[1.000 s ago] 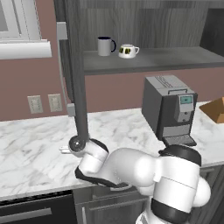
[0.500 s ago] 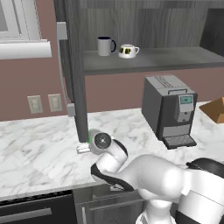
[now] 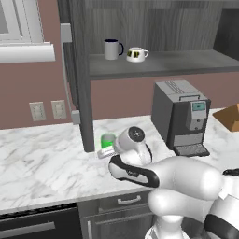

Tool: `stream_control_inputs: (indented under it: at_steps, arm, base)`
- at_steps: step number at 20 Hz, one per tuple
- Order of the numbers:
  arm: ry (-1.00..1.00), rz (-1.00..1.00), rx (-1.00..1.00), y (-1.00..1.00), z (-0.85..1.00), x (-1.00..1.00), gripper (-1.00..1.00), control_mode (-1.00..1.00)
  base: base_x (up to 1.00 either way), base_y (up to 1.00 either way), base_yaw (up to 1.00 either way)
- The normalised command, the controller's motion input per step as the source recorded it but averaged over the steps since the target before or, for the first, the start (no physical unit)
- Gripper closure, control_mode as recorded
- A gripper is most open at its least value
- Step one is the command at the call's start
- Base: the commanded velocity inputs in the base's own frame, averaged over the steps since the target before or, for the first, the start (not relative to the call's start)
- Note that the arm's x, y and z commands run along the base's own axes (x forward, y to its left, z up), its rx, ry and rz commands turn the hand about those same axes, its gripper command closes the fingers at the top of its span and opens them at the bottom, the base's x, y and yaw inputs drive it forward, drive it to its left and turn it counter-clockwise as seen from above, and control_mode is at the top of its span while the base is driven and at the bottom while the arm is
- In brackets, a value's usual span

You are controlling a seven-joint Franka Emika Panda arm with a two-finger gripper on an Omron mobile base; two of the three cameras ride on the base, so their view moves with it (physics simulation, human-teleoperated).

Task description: Pick the mug on the counter and place it in the cabinet with the handle facing the right, like the mugs already inside.

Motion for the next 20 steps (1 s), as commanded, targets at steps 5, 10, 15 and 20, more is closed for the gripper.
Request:
stream_control_inputs:
  at_steps: [5,10,15,20]
  arm:
    - [0.16,0.29,-0.03,-0.11,0.45,-0.06,1.00,-1.00]
    - [0.01,0.37,-0.02,-0.13,0.44,-0.04,1.00,-1.00]
    - [-0.01,0.26,0.05,-0.24,0.09,-0.05,1.00,-1.00]
    - [-0.02,0.23,0.00,0.00,0.40,-0.14,1.00,-1.00]
  base:
    - [0.00,0.00,0.00]
    - [0.00,0.00,0.00]
    - [0.00,0.00,0.00]
    - [0.00,0.00,0.00]
